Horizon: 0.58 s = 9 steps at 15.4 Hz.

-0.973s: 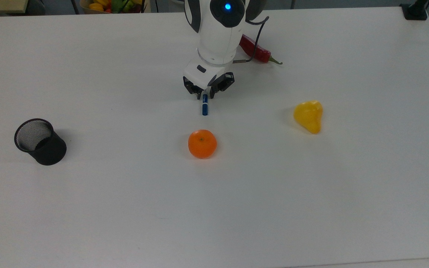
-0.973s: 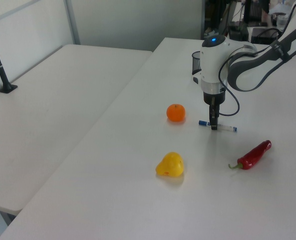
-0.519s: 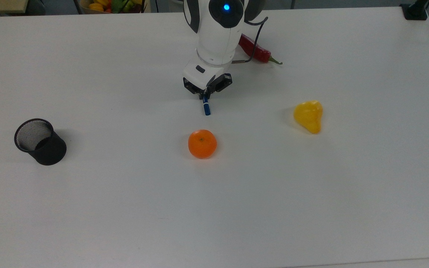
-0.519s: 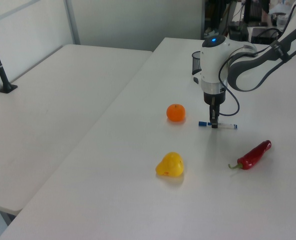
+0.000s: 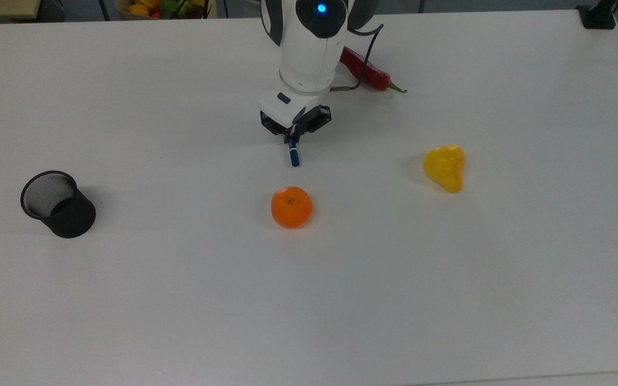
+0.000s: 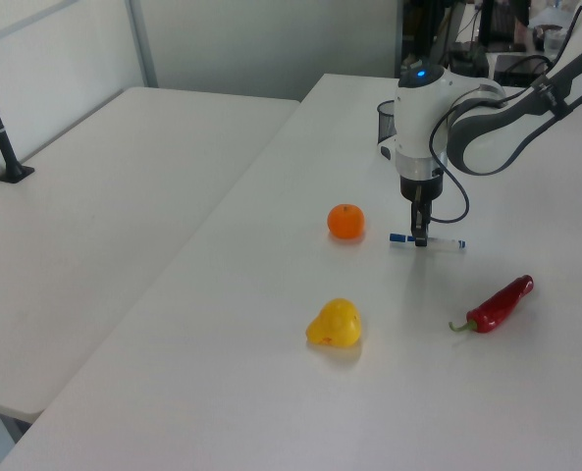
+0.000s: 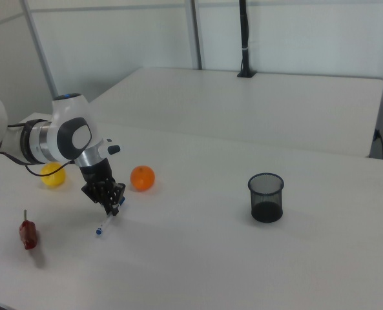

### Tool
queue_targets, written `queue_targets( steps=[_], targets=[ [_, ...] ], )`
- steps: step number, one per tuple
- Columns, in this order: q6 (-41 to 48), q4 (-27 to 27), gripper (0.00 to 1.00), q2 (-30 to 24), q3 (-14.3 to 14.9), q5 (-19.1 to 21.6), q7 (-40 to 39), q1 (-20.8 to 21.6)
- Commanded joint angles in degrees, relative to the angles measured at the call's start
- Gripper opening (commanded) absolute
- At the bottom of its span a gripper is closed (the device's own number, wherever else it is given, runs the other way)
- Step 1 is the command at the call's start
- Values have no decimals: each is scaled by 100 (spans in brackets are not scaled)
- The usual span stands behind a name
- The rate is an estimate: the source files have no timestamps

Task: Place marker
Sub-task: 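Lift the marker and carry it toward the black mesh pen cup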

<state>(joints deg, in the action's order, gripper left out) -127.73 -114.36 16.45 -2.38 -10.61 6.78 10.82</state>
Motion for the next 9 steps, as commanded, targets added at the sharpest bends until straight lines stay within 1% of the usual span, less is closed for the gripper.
queue_targets(
  steps=[1, 6, 8, 9],
  targets=[
    [46, -105, 0, -440, -17, -12, 130, -97],
    [617, 361, 0, -721, 18, 331, 113, -194],
    [679, 510, 0, -906, 106, 550, 113, -212],
    [732, 650, 0, -959, 211, 682, 104, -212]
  ],
)
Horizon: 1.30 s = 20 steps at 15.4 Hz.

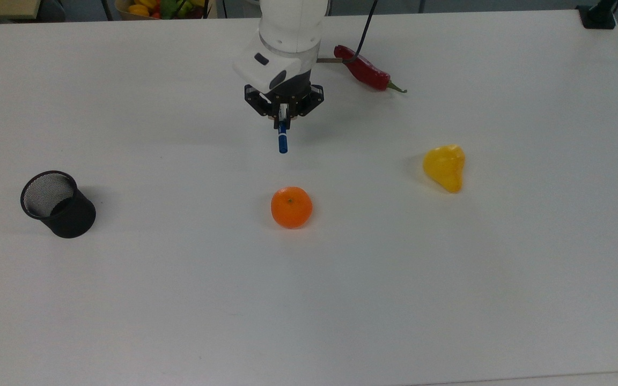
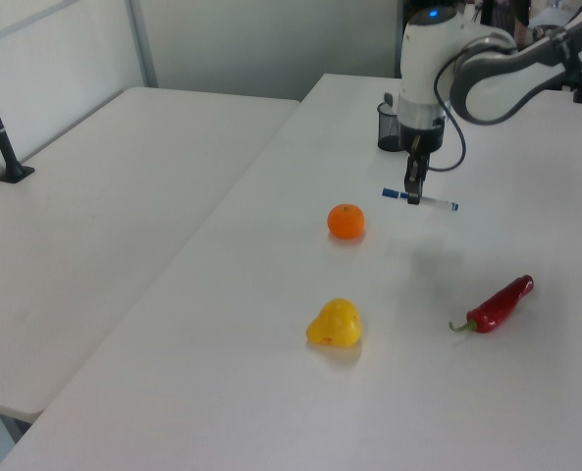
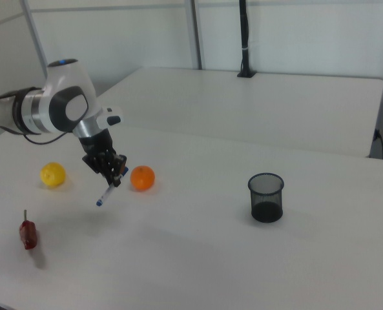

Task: Place marker
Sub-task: 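Lift the marker and carry it toward the black mesh pen cup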

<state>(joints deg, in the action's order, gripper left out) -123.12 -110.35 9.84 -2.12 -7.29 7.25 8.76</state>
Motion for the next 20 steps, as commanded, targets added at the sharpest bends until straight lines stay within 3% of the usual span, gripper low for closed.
queue_targets(
  steps=[1, 5, 12, 20],
  targets=[
    [410, 408, 0, -325, 272, 455, 57, 3],
    [947, 1041, 0, -457, 589, 877, 57, -6],
    [887, 1271, 0, -905, 993, 1019, 14, -129],
    [-1045, 1218, 0, -651, 1635, 1001, -22, -278]
  ],
)
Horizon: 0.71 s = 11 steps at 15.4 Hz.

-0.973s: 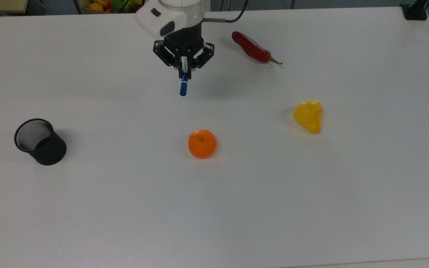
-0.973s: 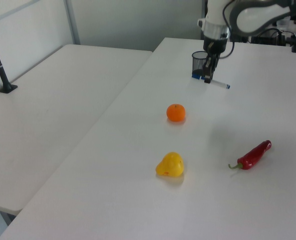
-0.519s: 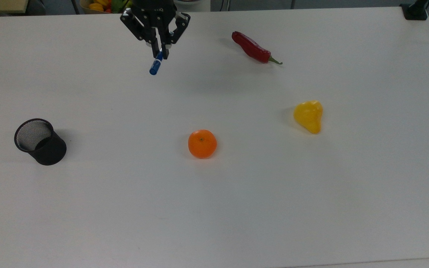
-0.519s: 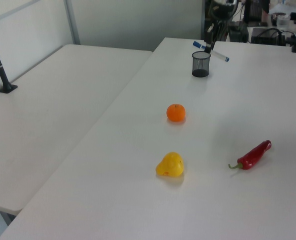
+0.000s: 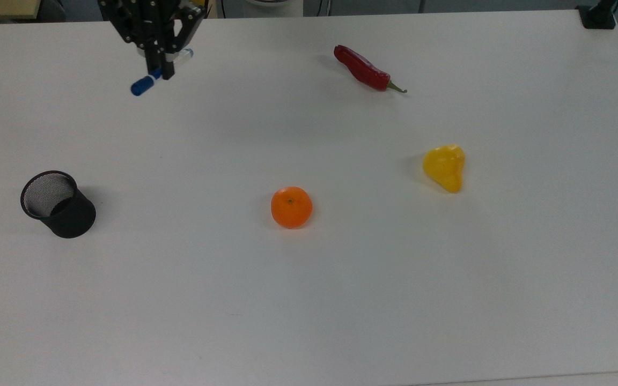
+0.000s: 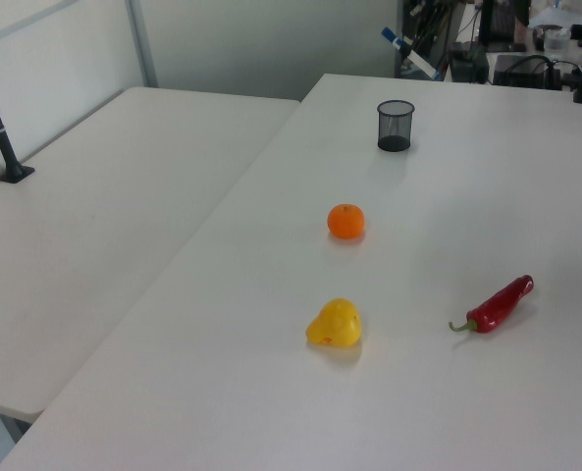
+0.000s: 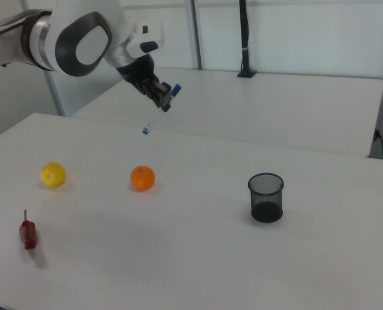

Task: Place marker
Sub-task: 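Lift the marker and carry it toward the black mesh pen cup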

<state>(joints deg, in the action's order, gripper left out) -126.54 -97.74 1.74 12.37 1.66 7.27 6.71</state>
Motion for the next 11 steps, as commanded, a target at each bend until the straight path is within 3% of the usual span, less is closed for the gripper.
queue_targets(
  steps=[1, 3, 11],
  targets=[
    [-896, -44, 0, 247, 248, 106, -24, -91],
    [-1362, -96, 0, 361, 388, 98, -33, -134],
    [-3427, -307, 0, 1108, 406, 62, -85, -793]
  ],
)
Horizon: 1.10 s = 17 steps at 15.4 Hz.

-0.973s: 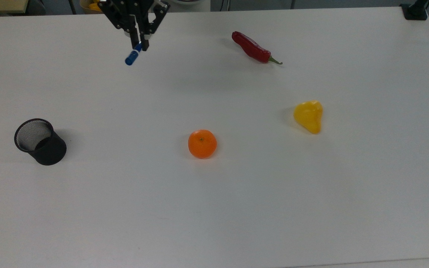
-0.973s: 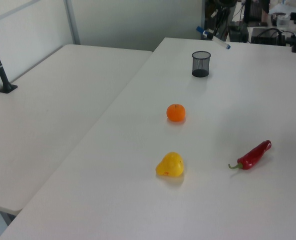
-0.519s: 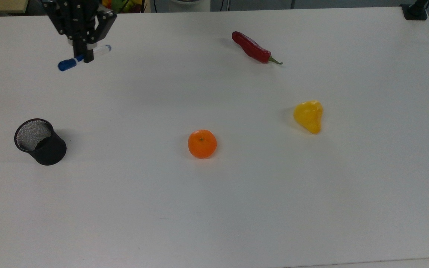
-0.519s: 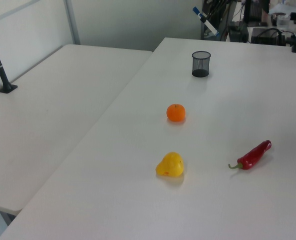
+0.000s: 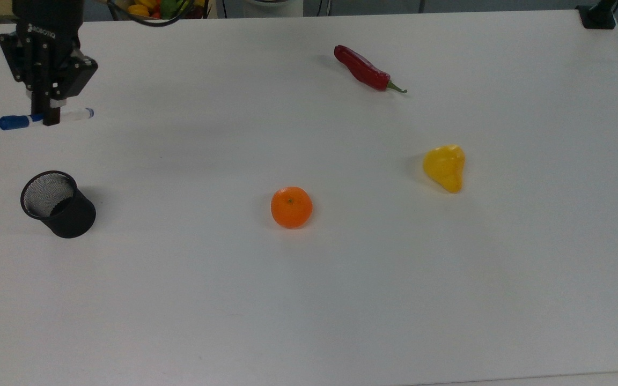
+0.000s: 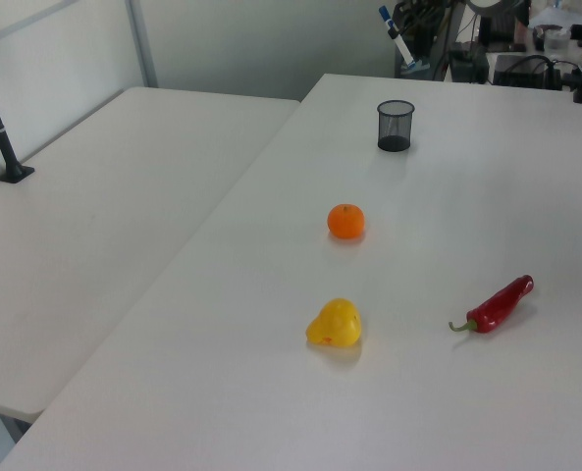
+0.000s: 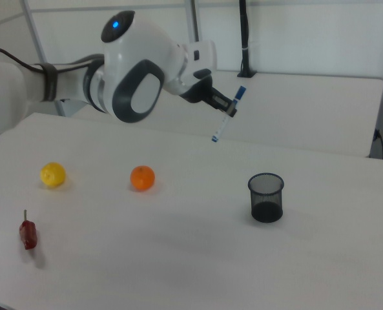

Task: Place marker
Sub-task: 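Lift the marker and carry it toward the black mesh pen cup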

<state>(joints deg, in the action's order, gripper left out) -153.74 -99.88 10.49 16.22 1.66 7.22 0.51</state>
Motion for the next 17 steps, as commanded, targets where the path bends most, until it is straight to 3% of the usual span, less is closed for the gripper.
queue_targets(
  steps=[1, 10, 17],
  targets=[
    [-962, -84, 0, 373, 22, 63, -80, -235],
    [-2387, -76, 0, 1323, 22, 71, -80, -578],
    [-2608, -67, 0, 1780, 4, 36, -80, -578]
  ],
)
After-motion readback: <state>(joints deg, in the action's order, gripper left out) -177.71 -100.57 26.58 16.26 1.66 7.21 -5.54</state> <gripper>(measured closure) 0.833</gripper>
